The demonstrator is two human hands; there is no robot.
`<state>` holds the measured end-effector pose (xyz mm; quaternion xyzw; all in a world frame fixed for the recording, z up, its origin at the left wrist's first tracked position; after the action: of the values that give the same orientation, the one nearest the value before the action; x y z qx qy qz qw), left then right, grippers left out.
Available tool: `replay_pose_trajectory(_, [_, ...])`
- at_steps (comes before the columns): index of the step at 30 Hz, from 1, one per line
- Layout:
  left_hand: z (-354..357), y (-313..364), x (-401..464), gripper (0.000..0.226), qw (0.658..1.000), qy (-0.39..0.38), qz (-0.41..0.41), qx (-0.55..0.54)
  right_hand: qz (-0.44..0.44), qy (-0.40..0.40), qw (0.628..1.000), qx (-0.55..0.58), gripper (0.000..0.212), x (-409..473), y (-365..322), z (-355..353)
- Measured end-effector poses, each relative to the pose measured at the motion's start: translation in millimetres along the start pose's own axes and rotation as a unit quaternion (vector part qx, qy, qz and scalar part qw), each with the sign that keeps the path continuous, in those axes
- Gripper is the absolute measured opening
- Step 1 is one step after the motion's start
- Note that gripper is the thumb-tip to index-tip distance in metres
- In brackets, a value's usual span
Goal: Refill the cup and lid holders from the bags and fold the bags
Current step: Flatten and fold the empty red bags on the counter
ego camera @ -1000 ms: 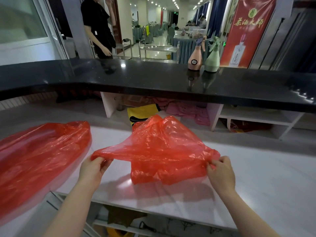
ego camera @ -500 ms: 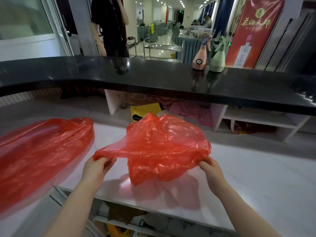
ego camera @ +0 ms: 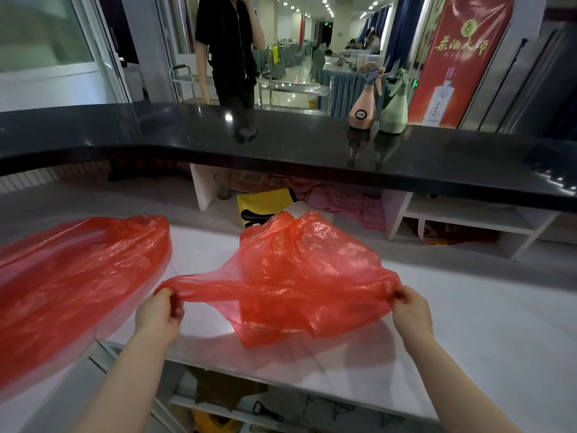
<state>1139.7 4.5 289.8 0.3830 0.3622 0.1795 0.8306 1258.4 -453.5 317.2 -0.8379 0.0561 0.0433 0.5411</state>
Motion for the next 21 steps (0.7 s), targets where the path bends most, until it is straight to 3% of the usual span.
replay_pose_trajectory(3, [0.4, 14.0, -1.6, 0.024, 1.0, 0.012, 0.016, 0.015, -0.004, 0.008, 0.999, -0.038, 0.032, 0.7, 2.1, -10.0])
replay_pose_trajectory(6, [3.3, 30.3, -6.2, 0.025, 0.998, 0.016, 0.049, 0.019, 0.006, 0.011, 0.999, -0.049, 0.032, 2.8, 1.6, -15.3])
replay_pose_trajectory(12, [16.4, 36.6, -14.5, 0.025, 0.994, -0.03, 0.079, 0.063, -0.014, -0.043, 0.999, -0.028, 0.007, -2.1, -1.2, -3.7])
replay_pose_trajectory(15, [12.8, 36.1, -14.0, 0.024, 0.994, -0.024, 0.081, 0.067, -0.038, -0.022, 0.995, -0.091, 0.004, -6.1, -3.6, -3.9])
replay_pose_trajectory(21, [-7.7, 36.0, -8.8, 0.026, 0.996, 0.025, 0.071, 0.054, -0.005, 0.013, 0.996, -0.093, 0.045, -9.1, 1.0, -9.6])
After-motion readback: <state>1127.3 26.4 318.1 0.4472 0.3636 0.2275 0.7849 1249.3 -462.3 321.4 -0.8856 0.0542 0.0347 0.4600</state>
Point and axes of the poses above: each hand's wrist, its own x-axis towards the middle knuckle, its own z-axis out of the palm, y = z × x, the point moved 5 cm from there along x, towards the middle knuckle, and after that the axes turned 12 degrees about -y, right-handed, at the moved point
